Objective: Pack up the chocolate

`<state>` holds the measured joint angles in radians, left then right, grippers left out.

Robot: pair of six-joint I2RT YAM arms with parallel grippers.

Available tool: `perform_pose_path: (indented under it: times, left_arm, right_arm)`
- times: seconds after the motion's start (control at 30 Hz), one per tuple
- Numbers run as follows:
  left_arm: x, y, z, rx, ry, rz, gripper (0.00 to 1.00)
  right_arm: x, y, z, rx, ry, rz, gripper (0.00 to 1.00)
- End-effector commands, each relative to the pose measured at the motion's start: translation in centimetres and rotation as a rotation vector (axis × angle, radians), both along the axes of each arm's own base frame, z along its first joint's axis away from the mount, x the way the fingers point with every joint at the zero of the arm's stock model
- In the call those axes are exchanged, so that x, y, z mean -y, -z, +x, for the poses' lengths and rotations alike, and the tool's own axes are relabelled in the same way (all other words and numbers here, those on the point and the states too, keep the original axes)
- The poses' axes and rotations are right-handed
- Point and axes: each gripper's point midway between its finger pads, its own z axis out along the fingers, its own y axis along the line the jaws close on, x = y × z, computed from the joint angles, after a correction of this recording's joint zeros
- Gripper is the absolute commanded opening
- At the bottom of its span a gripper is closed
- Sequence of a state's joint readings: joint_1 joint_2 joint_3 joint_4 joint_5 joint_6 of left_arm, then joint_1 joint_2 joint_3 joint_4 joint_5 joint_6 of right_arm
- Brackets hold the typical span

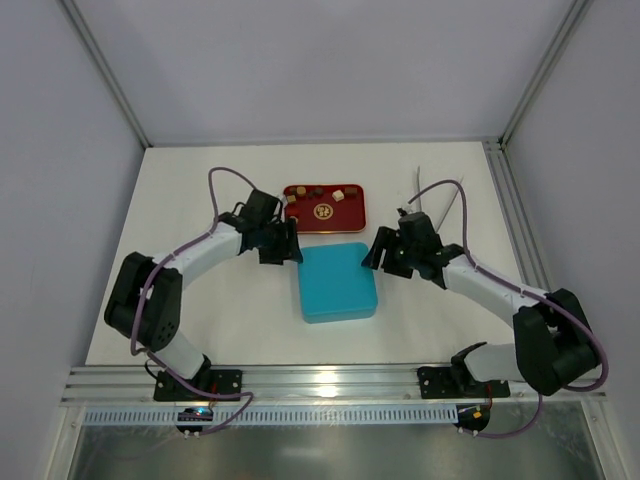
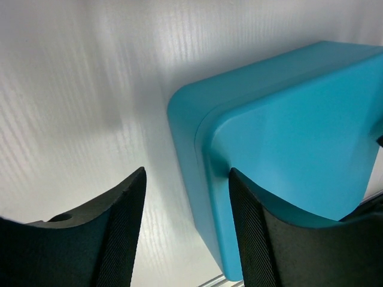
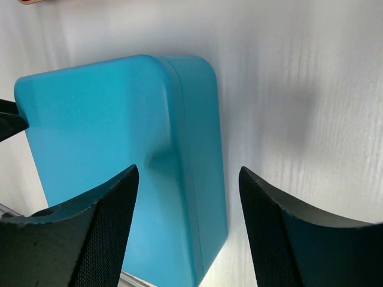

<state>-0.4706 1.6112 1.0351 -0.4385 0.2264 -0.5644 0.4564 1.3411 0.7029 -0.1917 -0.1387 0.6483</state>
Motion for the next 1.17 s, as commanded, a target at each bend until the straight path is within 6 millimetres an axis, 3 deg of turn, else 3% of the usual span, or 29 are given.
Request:
perform_pose_path:
  times: [0.0, 0.17, 0.33, 0.43, 0.5, 0.6, 0.73, 0.9, 1.13]
  left_arm:
    - [-2.5, -1.5, -0.6, 0.016, 0.008, 0.112, 0.58]
    - [-2.8, -6.9, -0.1, 0.134, 0.008, 0.084, 0.6]
    - [-3.5, -12.1, -1.5, 0.276, 0.009, 0.02, 0.61]
    - [-4.3, -14.1, -2.7, 0.354, 0.002, 0.001, 0.61]
    - [-4.8, -14.2, -3.4, 0.376, 0.002, 0.001, 0.61]
    - [-5.7, -15.8, -4.4, 0.448, -0.017, -0.018, 0.62]
    - [-6.6, -16.7, -5.7, 0.49, -0.036, -0.031, 0.63]
    - [-7.0, -17.1, -6.5, 0.509, -0.04, -0.047, 0.64]
    - [-6.8, -17.5, -6.5, 0.517, -0.037, -0.056, 0.64]
  right_arm:
    - [1.0, -2.8, 0.3, 0.075, 0.008, -0.039, 0.7]
    - [1.2, -8.9, 0.8, 0.242, -0.002, 0.005, 0.75]
    - [1.9, -14.8, 0.6, 0.398, -0.003, 0.022, 0.78]
    - [3.2, -17.6, 0.0, 0.483, 0.023, 0.012, 0.8]
    - [4.6, -18.9, -0.3, 0.527, 0.067, -0.016, 0.81]
    - [5.8, -19.8, -1.2, 0.554, 0.094, -0.041, 0.82]
    - [7.4, -19.1, -2.0, 0.546, 0.136, -0.088, 0.82]
    - [7.9, -17.5, -2.9, 0.526, 0.15, -0.09, 0.82]
    - [8.5, -18.1, -3.1, 0.568, 0.181, -0.079, 0.82]
